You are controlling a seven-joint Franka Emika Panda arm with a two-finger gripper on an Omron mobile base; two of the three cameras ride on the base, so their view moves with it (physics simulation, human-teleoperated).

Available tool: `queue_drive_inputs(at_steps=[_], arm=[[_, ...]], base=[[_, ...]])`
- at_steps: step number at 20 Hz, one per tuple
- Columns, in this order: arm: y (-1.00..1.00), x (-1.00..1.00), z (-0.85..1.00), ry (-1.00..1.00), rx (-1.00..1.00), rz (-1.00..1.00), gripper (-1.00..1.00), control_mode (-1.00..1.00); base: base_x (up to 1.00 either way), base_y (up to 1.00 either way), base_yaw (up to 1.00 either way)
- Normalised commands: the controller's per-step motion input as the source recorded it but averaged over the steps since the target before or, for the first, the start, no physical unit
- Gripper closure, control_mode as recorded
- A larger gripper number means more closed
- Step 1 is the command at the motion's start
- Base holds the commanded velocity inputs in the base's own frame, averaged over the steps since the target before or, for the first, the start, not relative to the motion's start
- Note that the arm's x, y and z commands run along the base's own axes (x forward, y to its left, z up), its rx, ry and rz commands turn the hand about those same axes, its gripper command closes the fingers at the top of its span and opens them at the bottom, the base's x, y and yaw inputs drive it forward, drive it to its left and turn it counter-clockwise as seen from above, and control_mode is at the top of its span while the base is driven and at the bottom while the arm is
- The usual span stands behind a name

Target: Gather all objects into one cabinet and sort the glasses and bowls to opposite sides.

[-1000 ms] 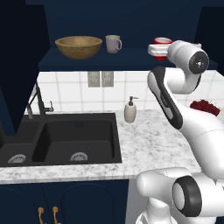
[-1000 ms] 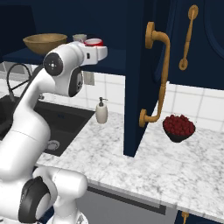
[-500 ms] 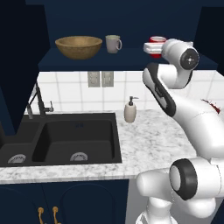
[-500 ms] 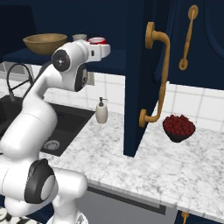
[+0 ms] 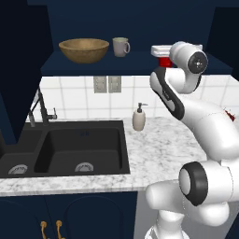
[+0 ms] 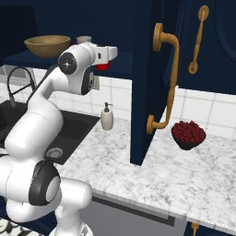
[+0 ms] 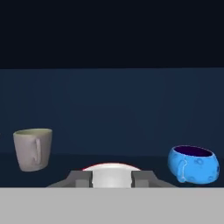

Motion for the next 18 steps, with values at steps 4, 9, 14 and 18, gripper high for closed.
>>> queue_drive_inputs(at_steps=[4, 9, 14, 18], arm=[[0.00, 0.00, 0.00, 0.00, 0.00, 0.00, -1.00, -1.00], [-0.02, -0.06, 0.00, -0.04, 0.00, 0.00, -1.00, -1.00], [-0.07, -0.49, 0.12, -0.16, 0.01, 0.00, -1.00, -1.00], [-0.08, -0.85, 0.14, -0.19, 0.00, 0.00, -1.00, -1.00]], base=[[0.00, 0.00, 0.00], [0.00, 0.00, 0.00], [0.00, 0.00, 0.00], [0.00, 0.00, 0.00]])
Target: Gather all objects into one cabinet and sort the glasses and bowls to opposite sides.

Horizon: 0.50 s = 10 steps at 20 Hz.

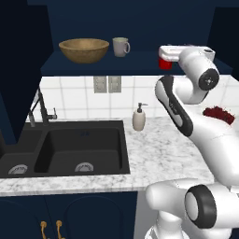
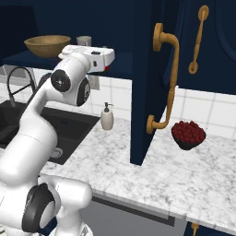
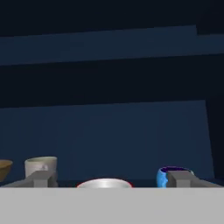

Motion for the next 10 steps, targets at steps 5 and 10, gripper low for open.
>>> queue_drive_inputs(at_steps=[5, 10], arm=[[-0.04, -0.96, 0.00, -0.09, 0.00, 0.00, -1.00, -1.00], [0.00, -1.00, 0.00, -0.06, 0.00, 0.00, -1.00, -1.00]], base=[[0.00, 0.00, 0.00], [0.00, 0.00, 0.00]])
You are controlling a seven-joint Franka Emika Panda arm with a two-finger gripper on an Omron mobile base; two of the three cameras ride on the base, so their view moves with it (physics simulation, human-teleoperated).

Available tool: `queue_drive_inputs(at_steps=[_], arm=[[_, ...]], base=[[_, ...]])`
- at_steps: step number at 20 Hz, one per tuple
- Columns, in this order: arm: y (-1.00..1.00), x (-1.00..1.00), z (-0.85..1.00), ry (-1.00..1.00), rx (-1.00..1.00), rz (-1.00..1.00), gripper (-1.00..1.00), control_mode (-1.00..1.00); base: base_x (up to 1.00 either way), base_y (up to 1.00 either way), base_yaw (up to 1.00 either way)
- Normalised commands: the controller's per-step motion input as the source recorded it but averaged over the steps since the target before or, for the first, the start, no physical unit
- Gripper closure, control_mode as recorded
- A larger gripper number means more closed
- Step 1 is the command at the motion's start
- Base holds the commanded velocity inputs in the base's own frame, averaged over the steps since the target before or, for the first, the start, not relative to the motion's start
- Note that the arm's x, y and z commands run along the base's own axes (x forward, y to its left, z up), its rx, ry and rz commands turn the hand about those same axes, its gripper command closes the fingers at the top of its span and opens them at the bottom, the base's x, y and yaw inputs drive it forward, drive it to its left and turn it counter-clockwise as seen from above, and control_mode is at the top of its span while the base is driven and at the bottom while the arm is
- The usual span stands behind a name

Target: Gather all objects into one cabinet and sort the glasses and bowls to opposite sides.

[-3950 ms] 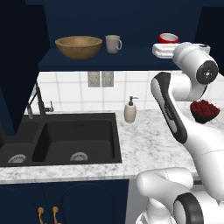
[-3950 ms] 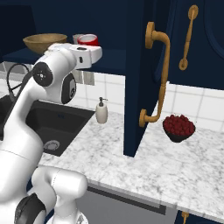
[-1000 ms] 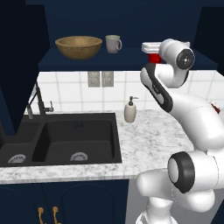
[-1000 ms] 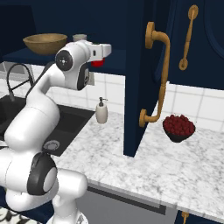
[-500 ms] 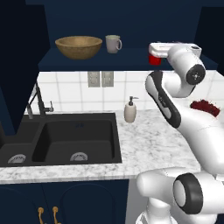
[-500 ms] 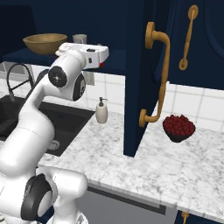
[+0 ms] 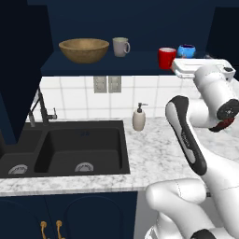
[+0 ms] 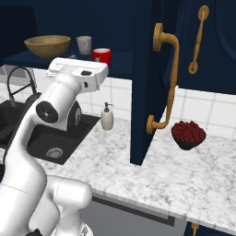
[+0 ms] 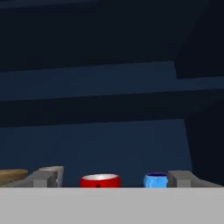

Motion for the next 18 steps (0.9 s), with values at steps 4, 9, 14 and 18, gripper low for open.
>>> queue_drive_inputs(at_steps=[4, 9, 14, 18], arm=[[0.00, -1.00, 0.00, -0.10, 0.00, 0.00, -1.00, -1.00], [0.00, -1.00, 0.00, -0.19, 0.00, 0.00, -1.00, -1.00], [0.00, -1.00, 0.00, -0.25, 0.00, 0.00, -1.00, -1.00], [0.00, -1.00, 0.00, -0.24, 0.00, 0.00, -1.00, -1.00]], base=[[0.00, 0.00, 0.00], [0.00, 0.00, 0.00], [0.00, 0.00, 0.00], [0.00, 0.00, 0.00]])
